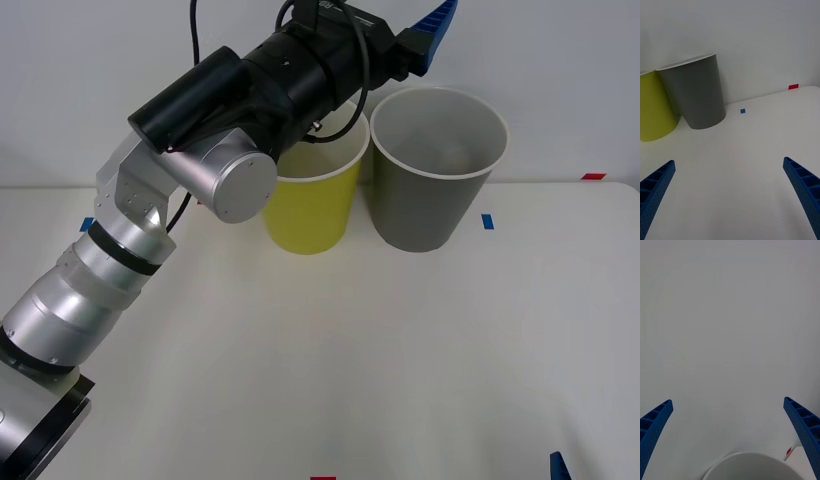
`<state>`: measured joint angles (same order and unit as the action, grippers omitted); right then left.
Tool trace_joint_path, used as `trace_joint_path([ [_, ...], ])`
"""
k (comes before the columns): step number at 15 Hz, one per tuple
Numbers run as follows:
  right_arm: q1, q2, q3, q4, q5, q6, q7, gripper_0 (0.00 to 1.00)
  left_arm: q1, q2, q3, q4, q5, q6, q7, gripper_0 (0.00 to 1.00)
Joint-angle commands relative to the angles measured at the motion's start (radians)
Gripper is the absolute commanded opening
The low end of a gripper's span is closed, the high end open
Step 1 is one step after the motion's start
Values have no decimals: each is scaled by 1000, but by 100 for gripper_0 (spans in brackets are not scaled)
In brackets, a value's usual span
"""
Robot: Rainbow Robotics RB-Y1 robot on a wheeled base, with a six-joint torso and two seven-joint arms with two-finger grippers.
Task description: Put cans in the gray bin and PET bottles in the light green bin.
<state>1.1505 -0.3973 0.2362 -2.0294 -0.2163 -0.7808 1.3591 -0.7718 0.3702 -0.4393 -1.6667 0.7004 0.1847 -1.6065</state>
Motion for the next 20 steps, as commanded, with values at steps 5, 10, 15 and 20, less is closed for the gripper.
trace_joint_path([
  [5, 0, 0, 0, 0, 0, 0, 0, 100, 282, 136, 76, -260, -2, 9, -4, 100],
  [10, 0, 0, 0, 0, 0, 0, 0, 100, 499, 197, 244, -542, 11, 220, -1, 100],
  [15, 0, 0, 0, 0, 0, 0, 0, 100, 689, 184, 383, -725, 11, 317, -13, 100],
  [20, 0, 0, 0, 0, 0, 0, 0, 100, 899, 194, 467, -848, 14, 292, -29, 100],
])
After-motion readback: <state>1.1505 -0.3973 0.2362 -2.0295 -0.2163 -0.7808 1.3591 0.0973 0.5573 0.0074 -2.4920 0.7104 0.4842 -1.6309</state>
